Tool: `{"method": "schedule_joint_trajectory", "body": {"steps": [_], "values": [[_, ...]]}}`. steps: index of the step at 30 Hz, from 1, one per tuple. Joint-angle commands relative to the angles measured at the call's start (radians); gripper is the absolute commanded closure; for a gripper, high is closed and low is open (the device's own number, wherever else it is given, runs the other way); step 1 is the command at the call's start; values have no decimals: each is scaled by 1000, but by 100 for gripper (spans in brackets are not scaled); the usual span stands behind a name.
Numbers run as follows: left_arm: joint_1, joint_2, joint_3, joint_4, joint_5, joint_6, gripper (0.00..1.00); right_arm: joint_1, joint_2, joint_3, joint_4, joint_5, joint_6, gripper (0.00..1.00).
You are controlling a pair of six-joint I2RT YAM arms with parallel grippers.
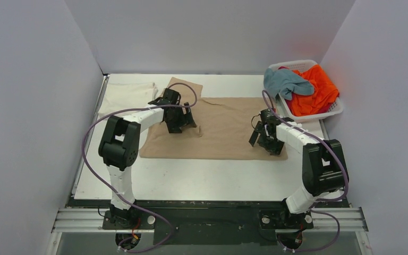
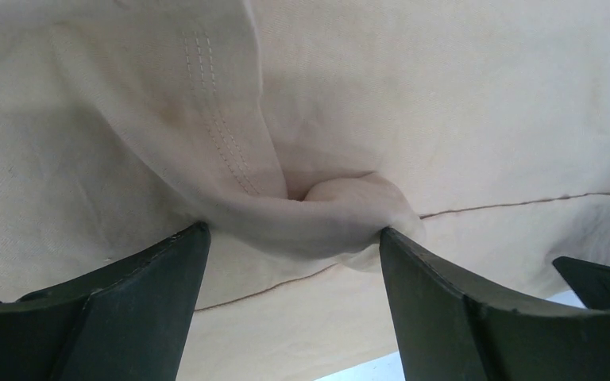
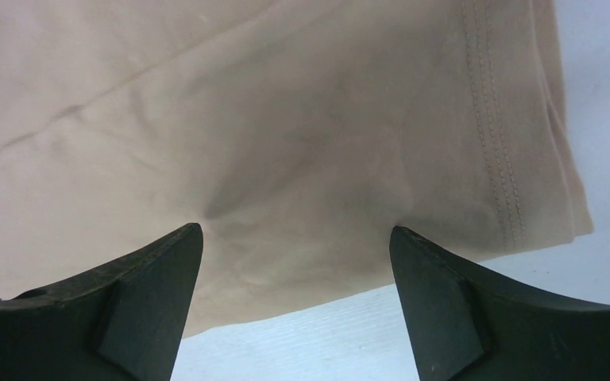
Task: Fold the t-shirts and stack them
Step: Fold the flattened tshirt in 1/3 of the way
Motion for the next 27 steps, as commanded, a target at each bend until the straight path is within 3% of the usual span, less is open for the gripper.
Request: {"method": "schedule_joint_trajectory", "body": {"steps": [1, 8, 18, 23, 27], "values": [[-26, 47, -8, -65, -77, 2, 10, -3, 22, -60, -34, 15, 0, 18], [-139, -96, -264, -19, -114, -91, 10, 1, -87, -240, -30, -73, 18, 18], [-325, -464, -660, -34, -203, -321, 10, 12, -493, -535, -162, -182, 66, 18], [-335, -638, -651, -95, -264, -334, 9, 14, -684, -489, -255, -147, 52, 18], [-323, -710, -571, -146, -364, -285, 9, 19, -709, -370, -289, -144, 40, 18]]}}
